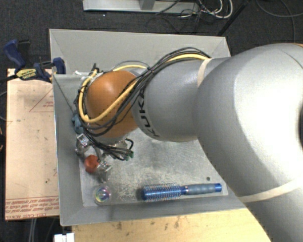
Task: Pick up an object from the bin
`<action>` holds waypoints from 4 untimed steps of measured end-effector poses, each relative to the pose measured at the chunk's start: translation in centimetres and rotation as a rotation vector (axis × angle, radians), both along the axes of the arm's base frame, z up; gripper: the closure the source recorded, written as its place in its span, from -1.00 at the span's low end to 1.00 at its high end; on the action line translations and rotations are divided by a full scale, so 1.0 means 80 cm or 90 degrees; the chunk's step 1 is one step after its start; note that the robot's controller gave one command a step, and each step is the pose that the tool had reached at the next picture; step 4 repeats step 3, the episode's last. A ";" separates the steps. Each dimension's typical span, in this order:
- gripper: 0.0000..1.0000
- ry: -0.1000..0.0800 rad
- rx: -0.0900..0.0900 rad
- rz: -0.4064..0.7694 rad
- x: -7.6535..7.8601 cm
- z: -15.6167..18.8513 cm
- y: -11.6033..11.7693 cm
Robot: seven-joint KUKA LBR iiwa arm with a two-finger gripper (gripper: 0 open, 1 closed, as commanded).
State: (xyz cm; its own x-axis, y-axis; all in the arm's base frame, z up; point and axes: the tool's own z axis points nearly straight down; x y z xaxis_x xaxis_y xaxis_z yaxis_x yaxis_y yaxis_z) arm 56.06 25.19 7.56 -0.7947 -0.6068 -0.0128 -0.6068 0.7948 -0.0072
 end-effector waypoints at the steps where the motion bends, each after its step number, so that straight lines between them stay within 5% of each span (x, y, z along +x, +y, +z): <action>1: 1.00 0.000 0.004 -0.001 0.000 0.002 0.003; 2: 1.00 0.002 0.002 0.012 0.022 0.138 -0.012; 3: 1.00 0.003 0.001 0.019 0.024 0.205 -0.020; 4: 1.00 0.003 0.001 0.019 0.024 0.205 -0.020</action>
Offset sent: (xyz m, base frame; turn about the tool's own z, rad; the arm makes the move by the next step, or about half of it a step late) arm 0.0000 0.0000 0.0000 0.0000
